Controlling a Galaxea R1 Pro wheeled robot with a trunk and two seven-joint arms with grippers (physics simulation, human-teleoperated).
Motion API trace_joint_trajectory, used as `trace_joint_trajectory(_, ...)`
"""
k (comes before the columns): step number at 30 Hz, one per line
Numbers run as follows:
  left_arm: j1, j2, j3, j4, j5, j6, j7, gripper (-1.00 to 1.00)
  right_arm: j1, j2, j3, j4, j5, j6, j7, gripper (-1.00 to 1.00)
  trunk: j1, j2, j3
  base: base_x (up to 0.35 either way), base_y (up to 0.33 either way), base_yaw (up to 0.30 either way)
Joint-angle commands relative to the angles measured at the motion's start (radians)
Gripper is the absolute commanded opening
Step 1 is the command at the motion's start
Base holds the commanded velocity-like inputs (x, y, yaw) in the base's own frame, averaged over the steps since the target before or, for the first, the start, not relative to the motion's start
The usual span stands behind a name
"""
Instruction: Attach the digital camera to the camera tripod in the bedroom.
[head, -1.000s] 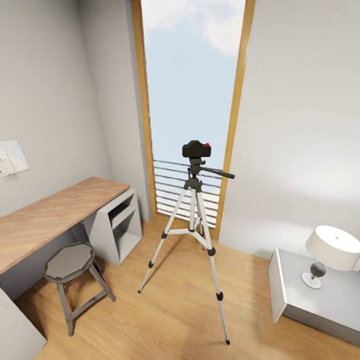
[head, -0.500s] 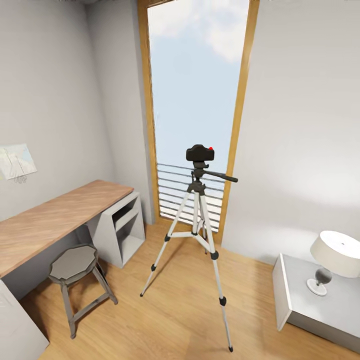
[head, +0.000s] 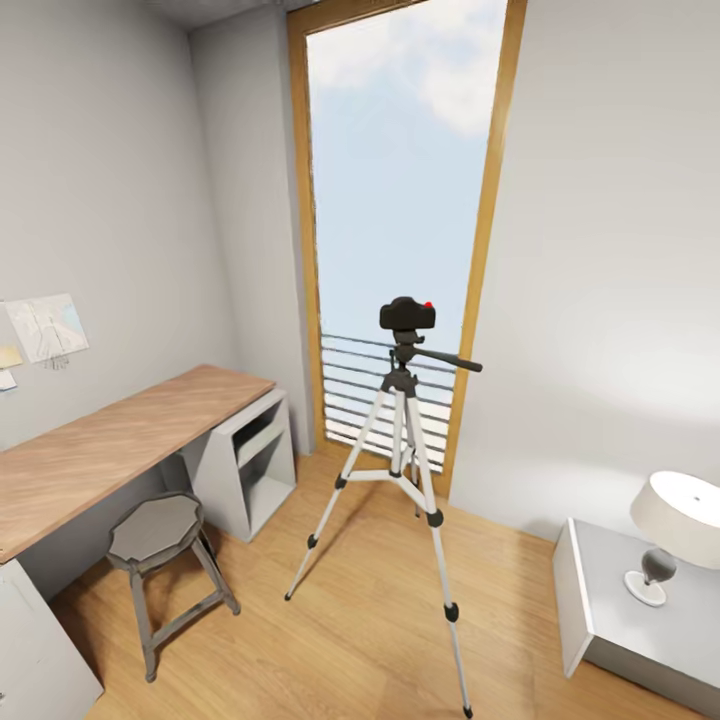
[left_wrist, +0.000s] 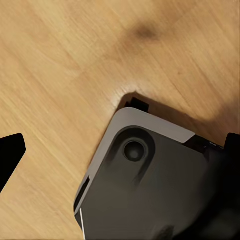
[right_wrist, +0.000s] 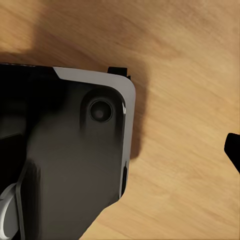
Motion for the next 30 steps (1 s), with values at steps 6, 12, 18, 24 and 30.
trace_joint_trajectory(6,-0.001,0.000,-0.008,0.000,0.007,-0.001,0.003,1.00,-0.002,-0.001,-0.008,0.003,0.009,-0.005,0.002,1.00,0.000,-0.002,0.008,0.000,0.000,0.069)
trace_joint_trajectory(12,-0.001,0.000,-0.008,0.000,0.007,-0.001,0.003,1.00,-0.002,-0.001,-0.008,0.003,0.009,-0.005,0.002,1.00,0.000,-0.002,0.017,0.000,0.000,0.069)
trace_joint_trajectory(18,-0.001,0.000,-0.008,0.000,0.007,-0.001,0.003,1.00,-0.002,-0.001,-0.008,0.002,0.009,-0.005,0.002,1.00,0.000,-0.002,0.027,0.000,0.000,0.069)
trace_joint_trajectory(24,-0.001,0.000,-0.008,0.000,0.007,-0.002,0.003,1.00,-0.002,-0.001,-0.008,0.003,0.009,-0.005,0.002,1.00,0.000,-0.002,0.037,0.000,0.000,0.069)
trace_joint_trajectory(30,-0.001,0.000,-0.008,0.000,0.007,-0.004,0.003,1.00,-0.001,-0.001,-0.008,0.002,0.009,-0.005,0.002,1.00,0.000,-0.002,0.046,0.000,0.000,0.069)
